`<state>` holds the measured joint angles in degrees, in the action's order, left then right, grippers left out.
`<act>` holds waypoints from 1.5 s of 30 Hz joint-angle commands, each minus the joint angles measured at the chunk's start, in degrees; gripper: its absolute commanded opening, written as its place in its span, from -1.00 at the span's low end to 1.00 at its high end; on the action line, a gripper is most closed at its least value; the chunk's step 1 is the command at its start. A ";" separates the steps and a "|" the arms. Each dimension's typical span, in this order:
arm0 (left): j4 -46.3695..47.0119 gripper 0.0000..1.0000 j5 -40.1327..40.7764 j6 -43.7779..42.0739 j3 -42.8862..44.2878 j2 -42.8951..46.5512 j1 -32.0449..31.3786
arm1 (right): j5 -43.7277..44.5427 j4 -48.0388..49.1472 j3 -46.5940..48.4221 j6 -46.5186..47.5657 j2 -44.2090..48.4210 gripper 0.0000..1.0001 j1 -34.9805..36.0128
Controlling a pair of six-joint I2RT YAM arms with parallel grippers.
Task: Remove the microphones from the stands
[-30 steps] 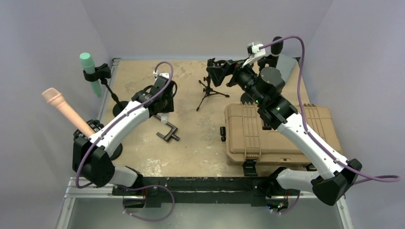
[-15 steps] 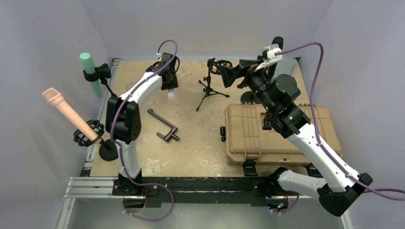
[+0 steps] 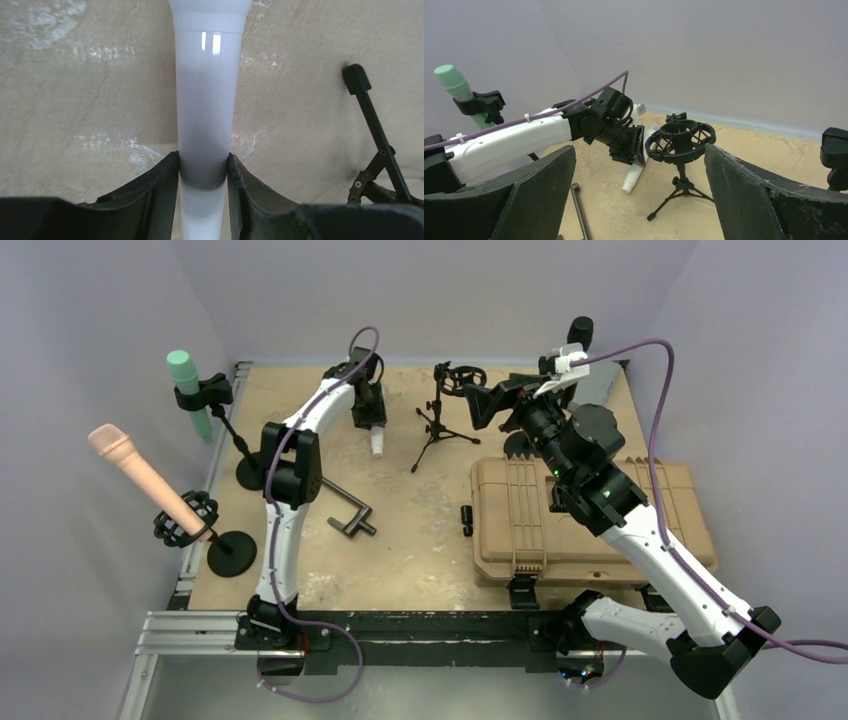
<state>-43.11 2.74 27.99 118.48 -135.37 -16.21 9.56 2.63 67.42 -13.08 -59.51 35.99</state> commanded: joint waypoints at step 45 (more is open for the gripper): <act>46.44 0.43 -43.08 42.41 -29.71 26.80 2.55 | -2.67 -1.69 1.72 0.12 -3.80 0.98 0.12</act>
<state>-14.26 -37.08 56.93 91.29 -108.03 -13.63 7.92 0.14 66.30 -12.60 -62.96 36.01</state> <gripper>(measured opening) 0.728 0.987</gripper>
